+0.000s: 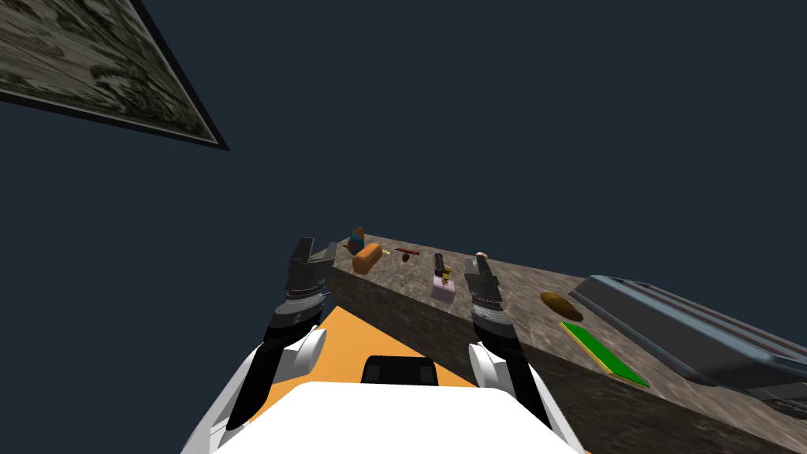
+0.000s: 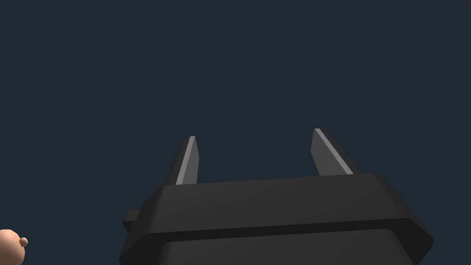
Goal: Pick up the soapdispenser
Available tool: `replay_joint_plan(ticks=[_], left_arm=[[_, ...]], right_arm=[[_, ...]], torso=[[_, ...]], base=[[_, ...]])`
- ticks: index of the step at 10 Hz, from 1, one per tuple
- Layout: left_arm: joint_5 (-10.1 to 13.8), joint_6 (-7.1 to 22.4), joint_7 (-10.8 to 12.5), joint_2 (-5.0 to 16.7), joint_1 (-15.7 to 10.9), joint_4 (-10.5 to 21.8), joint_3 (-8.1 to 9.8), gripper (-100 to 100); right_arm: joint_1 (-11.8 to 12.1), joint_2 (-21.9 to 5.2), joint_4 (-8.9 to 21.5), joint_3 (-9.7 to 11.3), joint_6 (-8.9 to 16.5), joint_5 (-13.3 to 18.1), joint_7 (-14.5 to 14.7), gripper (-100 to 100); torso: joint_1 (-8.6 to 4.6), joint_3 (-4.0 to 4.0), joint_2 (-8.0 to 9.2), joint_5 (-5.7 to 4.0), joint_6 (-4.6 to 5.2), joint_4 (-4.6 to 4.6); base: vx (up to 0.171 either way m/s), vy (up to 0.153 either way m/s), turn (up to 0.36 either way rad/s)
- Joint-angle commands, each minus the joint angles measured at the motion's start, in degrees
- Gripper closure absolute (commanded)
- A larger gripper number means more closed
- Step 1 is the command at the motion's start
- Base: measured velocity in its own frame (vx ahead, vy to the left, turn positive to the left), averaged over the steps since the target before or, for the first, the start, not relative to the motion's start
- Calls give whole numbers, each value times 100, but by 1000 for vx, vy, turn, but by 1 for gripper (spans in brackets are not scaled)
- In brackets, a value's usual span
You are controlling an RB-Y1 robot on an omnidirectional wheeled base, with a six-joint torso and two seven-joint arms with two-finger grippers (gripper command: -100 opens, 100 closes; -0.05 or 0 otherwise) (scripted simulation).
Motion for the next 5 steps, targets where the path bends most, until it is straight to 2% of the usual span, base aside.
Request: replay_joint_plan(ticks=[1,3,5], left_arm=[[0,0,0,0,0,0,0,0],[0,0,0,0,-1,0,0,0],[0,0,0,0,-1,0,0,0]], right_arm=[[26,-266,44,6,-44,44,-6,-100],[63,-578,108,16,-106,111,-14,-100],[112,-938,199,29,-187,205,-27,-100]], torso=[[0,0,0,0,0,0],[2,20,35,0,1,7],[4,31,53,1,1,12]], base=[[-65,11,-39],[-117,16,-53],[-158,13,-46]])
